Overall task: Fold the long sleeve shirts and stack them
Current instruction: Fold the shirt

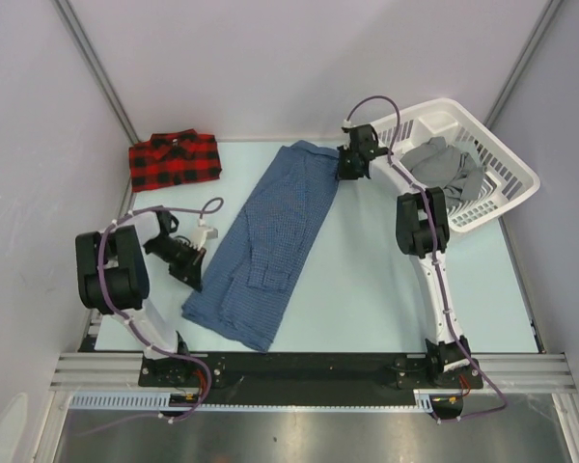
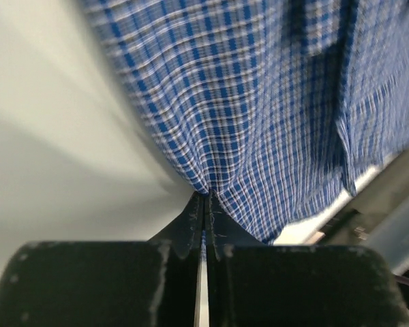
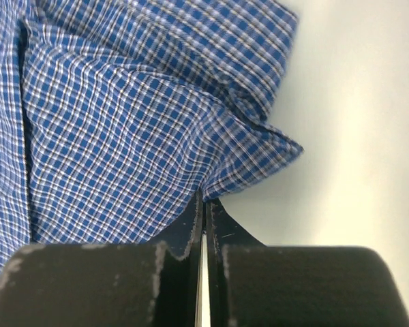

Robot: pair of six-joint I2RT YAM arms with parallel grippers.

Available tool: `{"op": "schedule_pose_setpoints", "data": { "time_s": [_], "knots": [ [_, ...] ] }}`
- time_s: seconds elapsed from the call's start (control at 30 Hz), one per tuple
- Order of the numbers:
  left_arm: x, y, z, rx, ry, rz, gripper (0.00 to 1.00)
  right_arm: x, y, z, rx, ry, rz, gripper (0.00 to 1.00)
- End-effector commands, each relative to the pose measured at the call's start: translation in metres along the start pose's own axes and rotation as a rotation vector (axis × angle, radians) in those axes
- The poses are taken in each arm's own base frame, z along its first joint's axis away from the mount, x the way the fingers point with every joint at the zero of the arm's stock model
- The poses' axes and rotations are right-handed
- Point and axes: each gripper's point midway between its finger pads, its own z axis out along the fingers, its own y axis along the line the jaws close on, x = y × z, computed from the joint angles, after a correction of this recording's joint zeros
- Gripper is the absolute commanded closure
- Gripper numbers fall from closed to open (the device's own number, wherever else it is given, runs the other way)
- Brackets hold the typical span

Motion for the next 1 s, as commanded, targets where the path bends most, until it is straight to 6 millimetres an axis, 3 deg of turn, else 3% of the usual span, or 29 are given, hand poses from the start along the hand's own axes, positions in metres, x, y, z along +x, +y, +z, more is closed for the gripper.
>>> {"op": "schedule_pose_setpoints", "data": {
  "time_s": [0.0,0.07,0.1,0.13,0.23,0.27,0.3,0.37,0.4,0.43,0.53,0.6,0.7,0.83,0.93,0.97],
  "knots": [
    [0.033,-0.040,0.026,0.110,0.075,0.006,0.98,-0.007,0.008,0.014,-0.095,-0.001,-0.042,0.96],
    [0.032,-0.052,0.030,0.120,0.078,0.031,0.87,-0.023,0.014,0.010,-0.128,-0.040,-0.055,0.84],
    [0.035,-0.058,0.033,0.131,0.088,0.034,0.83,-0.030,0.017,0.003,-0.136,-0.055,-0.059,0.66],
    [0.035,-0.063,0.034,0.141,0.092,0.034,0.72,-0.033,0.023,-0.002,-0.169,-0.055,-0.063,0.58],
    [0.037,-0.069,0.035,0.151,0.117,0.043,0.56,-0.023,0.040,-0.031,-0.242,0.017,-0.045,0.45],
    [0.034,-0.066,0.033,0.140,0.101,0.036,0.55,0.010,0.036,-0.034,-0.238,0.120,0.018,0.45],
    [0.025,-0.061,0.028,0.123,0.079,0.033,0.53,0.010,0.044,-0.056,-0.258,0.131,0.039,0.45],
    [0.011,-0.049,0.019,0.105,0.020,-0.003,0.53,0.028,0.053,-0.072,-0.289,0.172,0.097,0.45],
    [-0.006,-0.040,0.010,0.084,-0.024,-0.015,0.53,0.060,0.050,-0.076,-0.283,0.241,0.129,0.44],
    [-0.014,-0.032,0.004,0.077,-0.059,-0.034,0.53,0.055,0.059,-0.093,-0.311,0.222,0.129,0.44],
    [-0.041,-0.019,-0.002,0.068,-0.110,-0.041,0.53,0.084,0.072,-0.107,-0.333,0.282,0.158,0.44],
    [-0.054,-0.014,0.000,0.084,-0.130,-0.068,0.53,0.110,0.084,-0.108,-0.345,0.343,0.176,0.44],
    [-0.062,-0.012,0.005,0.114,-0.156,-0.119,0.54,0.131,0.093,-0.106,-0.352,0.379,0.196,0.45],
    [-0.067,-0.018,0.021,0.151,-0.178,-0.154,0.55,0.140,0.105,-0.096,-0.363,0.382,0.189,0.48],
    [-0.067,-0.029,0.033,0.175,-0.155,-0.154,0.59,0.142,0.097,-0.083,-0.338,0.387,0.192,0.64],
    [-0.066,-0.034,0.037,0.185,-0.145,-0.161,0.60,0.140,0.092,-0.080,-0.331,0.381,0.193,0.79]
  ]
}}
